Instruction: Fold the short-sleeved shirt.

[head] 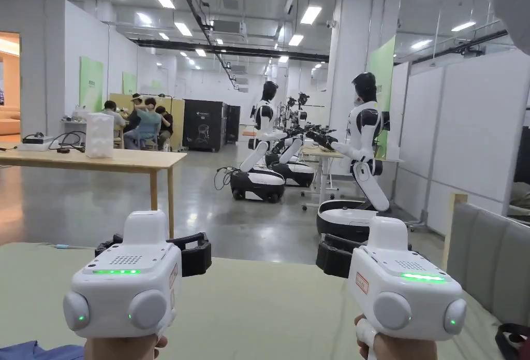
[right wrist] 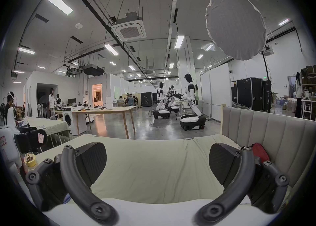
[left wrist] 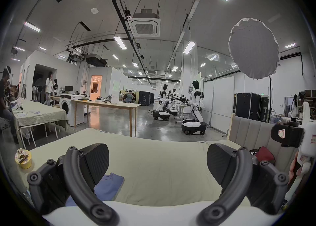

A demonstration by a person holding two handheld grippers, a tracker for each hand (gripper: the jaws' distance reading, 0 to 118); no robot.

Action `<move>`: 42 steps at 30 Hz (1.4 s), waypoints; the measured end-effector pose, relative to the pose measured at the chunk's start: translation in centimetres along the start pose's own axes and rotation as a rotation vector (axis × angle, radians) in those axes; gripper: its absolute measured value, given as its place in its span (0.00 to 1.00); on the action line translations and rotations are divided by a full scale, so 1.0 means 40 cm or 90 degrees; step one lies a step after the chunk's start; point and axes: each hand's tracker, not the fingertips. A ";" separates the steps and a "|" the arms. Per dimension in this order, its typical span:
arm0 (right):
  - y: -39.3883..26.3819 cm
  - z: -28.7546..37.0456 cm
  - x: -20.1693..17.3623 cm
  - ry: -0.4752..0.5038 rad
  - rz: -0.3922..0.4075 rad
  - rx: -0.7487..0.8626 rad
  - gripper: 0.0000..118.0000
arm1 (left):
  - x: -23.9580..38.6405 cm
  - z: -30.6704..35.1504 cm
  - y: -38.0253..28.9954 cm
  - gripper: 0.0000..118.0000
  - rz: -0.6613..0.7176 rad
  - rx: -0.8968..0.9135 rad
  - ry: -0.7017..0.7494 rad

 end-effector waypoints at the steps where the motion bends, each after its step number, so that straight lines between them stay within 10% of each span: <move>1: 0.000 -0.001 0.001 0.000 0.001 0.000 1.00 | -0.001 0.000 -0.001 0.96 0.000 -0.001 0.000; 3: 0.000 -0.006 0.002 -0.001 0.009 -0.002 1.00 | 0.001 0.001 -0.001 0.96 -0.016 0.000 0.005; 7: 0.019 -0.001 -0.045 -0.012 0.219 0.001 1.00 | 0.045 -0.004 0.018 0.96 -0.300 0.001 0.007; 9: 0.011 0.001 -0.087 -0.011 0.406 0.009 1.00 | 0.077 -0.011 0.007 0.96 -0.501 -0.005 0.010; 16: -0.270 0.013 -0.159 0.032 1.359 0.057 1.00 | 0.146 -0.002 -0.225 0.95 -1.256 -0.064 0.008; 17: -0.295 0.009 -0.151 0.032 1.408 0.052 1.00 | 0.135 0.006 -0.259 0.94 -1.316 -0.049 -0.014; 20: -0.256 -0.014 -0.141 0.018 1.215 -0.060 1.00 | 0.101 -0.003 -0.264 0.94 -1.137 -0.047 -0.058; 25: -0.044 -0.046 -0.086 -0.013 0.521 -0.085 1.00 | 0.033 0.012 -0.021 0.94 -0.397 -0.060 -0.049; 29: 0.029 0.001 0.009 0.021 0.009 -0.049 1.00 | -0.062 0.019 0.033 1.00 0.013 -0.021 -0.050; 31: 0.002 -0.006 0.017 0.048 -0.056 -0.032 1.00 | -0.060 0.029 0.028 1.00 0.033 0.006 -0.033; 42: -0.036 -0.001 -0.015 0.020 0.010 -0.013 1.00 | 0.010 0.035 -0.004 1.00 -0.042 0.008 -0.046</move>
